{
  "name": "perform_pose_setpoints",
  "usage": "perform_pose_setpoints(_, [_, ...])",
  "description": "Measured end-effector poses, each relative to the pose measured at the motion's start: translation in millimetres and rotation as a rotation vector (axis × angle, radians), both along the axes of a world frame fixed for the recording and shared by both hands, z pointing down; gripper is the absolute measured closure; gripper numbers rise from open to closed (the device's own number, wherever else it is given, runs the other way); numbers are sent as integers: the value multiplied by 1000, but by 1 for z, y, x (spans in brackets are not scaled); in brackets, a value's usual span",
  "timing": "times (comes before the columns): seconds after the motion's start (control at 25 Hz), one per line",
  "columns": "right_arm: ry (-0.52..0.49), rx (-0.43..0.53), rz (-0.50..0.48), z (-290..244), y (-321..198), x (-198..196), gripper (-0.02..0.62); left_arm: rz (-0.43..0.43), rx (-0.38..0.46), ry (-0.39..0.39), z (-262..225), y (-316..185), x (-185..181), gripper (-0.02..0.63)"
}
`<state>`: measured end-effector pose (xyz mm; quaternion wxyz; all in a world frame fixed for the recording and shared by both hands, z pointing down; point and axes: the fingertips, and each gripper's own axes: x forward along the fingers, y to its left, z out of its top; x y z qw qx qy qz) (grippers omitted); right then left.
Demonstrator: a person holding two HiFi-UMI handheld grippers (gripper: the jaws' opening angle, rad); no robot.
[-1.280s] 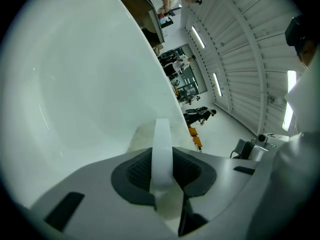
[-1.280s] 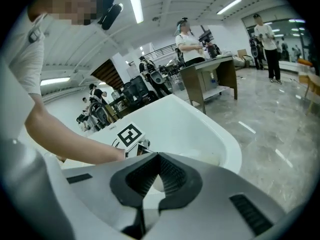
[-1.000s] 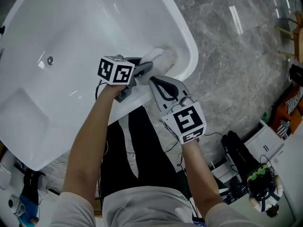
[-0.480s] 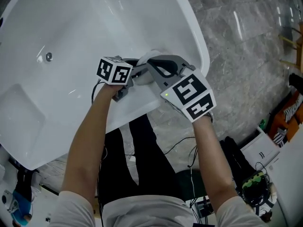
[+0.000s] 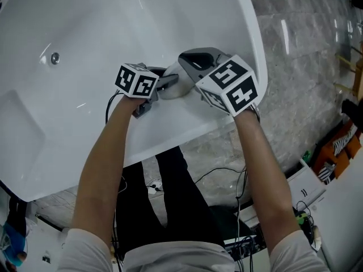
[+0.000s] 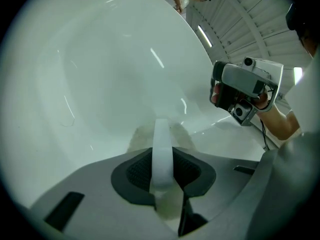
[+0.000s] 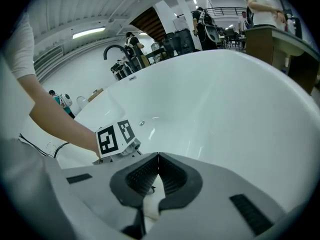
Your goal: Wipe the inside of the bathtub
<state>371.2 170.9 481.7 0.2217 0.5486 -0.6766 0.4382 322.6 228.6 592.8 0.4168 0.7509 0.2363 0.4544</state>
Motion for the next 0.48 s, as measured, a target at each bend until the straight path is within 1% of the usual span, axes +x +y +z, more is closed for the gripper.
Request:
perform_pose_setpoints(0.28, [-81,-24,-14,47,-16,-13,577,-11,-12,11,35,-13,-15,506])
perform_pose_setpoints(0.48, [-43,-55,-65,68,-17,-12,577,-23,1,-18,69,-25,-18,506])
